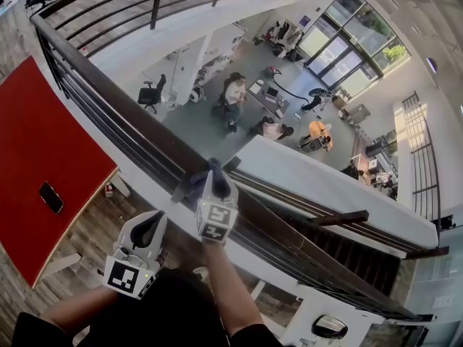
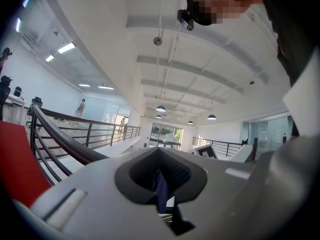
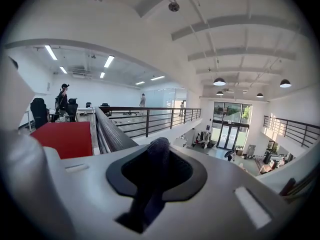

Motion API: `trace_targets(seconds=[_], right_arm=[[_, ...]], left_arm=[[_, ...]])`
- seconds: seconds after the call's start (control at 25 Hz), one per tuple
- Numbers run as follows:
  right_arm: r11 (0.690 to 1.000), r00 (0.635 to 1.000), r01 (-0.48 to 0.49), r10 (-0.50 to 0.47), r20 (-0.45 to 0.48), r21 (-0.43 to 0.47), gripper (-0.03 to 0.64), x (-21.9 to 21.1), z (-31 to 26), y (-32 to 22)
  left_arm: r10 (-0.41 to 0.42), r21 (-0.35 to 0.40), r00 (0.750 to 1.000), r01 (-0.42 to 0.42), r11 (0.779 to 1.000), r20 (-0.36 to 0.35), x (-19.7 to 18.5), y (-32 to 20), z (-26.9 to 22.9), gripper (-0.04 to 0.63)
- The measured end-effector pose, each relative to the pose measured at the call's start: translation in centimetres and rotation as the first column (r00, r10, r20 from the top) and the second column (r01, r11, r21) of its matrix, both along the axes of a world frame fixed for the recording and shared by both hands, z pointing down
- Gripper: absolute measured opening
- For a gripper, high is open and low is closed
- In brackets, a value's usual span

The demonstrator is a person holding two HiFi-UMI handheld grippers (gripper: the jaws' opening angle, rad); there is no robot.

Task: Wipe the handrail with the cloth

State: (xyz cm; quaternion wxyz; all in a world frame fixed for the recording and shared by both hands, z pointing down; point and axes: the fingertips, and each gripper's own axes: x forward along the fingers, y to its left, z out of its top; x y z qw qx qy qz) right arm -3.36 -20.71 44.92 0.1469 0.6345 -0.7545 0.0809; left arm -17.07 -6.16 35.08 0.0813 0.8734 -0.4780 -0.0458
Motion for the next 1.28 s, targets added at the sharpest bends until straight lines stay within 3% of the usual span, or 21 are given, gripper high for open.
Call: trace_targets(seconds=[0.36, 1.28], right_arm=[[0.997, 0.998, -0.056, 0.054, -0.031, -0.053, 0.064, 1.3, 1.0, 0.3], [0.974, 0.977, -0.212, 0.21, -0.039, -0.08, 0.064, 9.0, 0.8, 4.3]], left_arm=[[0.038, -0.009, 0.999, -0.038, 0.999, -0.008, 0.0, -0.3, 0.4, -0.002], [0.2, -0.047, 0.98, -0.2, 0.979, -0.009, 4.3, 1.0, 0.8, -0.002]])
